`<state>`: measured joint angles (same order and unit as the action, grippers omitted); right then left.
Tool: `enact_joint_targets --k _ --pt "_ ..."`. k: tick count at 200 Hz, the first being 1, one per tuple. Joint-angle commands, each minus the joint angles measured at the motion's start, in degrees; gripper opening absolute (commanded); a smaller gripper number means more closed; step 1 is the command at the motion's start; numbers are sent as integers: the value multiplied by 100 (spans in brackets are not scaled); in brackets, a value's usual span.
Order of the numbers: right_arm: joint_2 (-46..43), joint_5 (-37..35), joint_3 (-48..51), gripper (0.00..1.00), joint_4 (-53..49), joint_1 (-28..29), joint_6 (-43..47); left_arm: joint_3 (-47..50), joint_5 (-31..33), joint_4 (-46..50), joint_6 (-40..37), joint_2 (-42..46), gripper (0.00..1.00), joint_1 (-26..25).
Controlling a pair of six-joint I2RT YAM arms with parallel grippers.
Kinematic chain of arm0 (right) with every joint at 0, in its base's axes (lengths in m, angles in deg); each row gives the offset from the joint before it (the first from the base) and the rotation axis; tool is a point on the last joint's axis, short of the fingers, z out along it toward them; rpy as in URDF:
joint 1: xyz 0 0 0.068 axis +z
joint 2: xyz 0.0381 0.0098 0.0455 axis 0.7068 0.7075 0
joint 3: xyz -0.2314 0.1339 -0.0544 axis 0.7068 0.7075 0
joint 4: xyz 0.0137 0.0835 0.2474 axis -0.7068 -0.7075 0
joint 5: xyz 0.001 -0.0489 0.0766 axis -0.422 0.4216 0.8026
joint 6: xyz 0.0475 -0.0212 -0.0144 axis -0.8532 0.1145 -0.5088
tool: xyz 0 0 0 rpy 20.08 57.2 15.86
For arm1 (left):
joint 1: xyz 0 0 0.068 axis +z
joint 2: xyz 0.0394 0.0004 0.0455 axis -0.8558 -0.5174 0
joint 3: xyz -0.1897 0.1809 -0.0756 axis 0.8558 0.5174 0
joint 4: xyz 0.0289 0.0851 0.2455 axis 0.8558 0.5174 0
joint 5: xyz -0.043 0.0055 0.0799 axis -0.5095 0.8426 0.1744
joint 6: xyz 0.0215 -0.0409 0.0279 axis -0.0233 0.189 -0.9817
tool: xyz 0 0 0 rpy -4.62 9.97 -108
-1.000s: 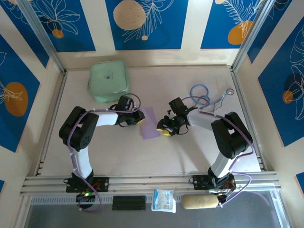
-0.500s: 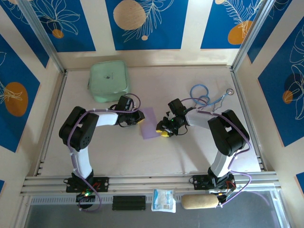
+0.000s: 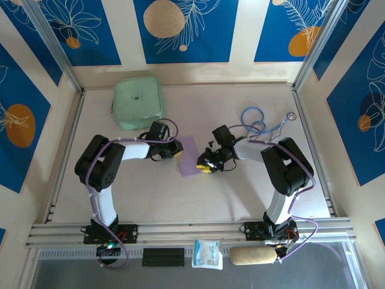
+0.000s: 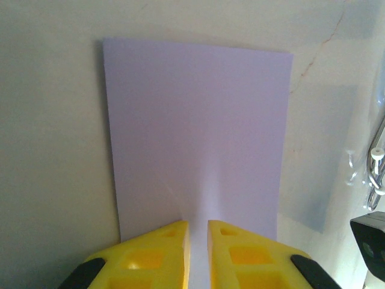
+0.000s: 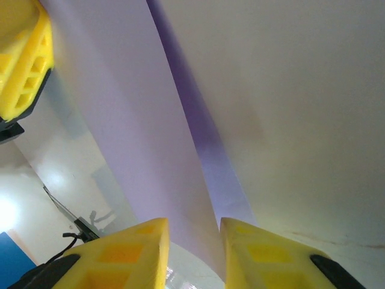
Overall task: Fold a paper plane with a square sheet of paper (pick it up from the middle)
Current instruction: Fold the triangle a second time at the center of the table.
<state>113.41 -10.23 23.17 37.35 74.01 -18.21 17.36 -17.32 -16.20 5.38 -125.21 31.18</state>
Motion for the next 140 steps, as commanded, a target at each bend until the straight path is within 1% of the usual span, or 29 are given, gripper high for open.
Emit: enact_joint_targets --k 1,76,95,112,124,140 --pt "-182 123 153 27 52 -47 -82 140 95 268 14 -223 17 -29" --pt "-296 12 203 17 80 -86 -100 51 12 304 -103 -226 17 -29" --pt "-297 -3 172 12 47 -87 -97 -11 -90 279 -212 -201 17 -29" --pt "-274 -108 109 4 -129 -99 -134 -195 -348 273 -353 -124 17 -12" --pt "-272 -122 101 2 -175 -124 -160 -433 -507 393 -519 0 18 -20" --pt "-296 -137 117 1 -183 -145 -179 -741 -424 757 -761 157 20 -20"
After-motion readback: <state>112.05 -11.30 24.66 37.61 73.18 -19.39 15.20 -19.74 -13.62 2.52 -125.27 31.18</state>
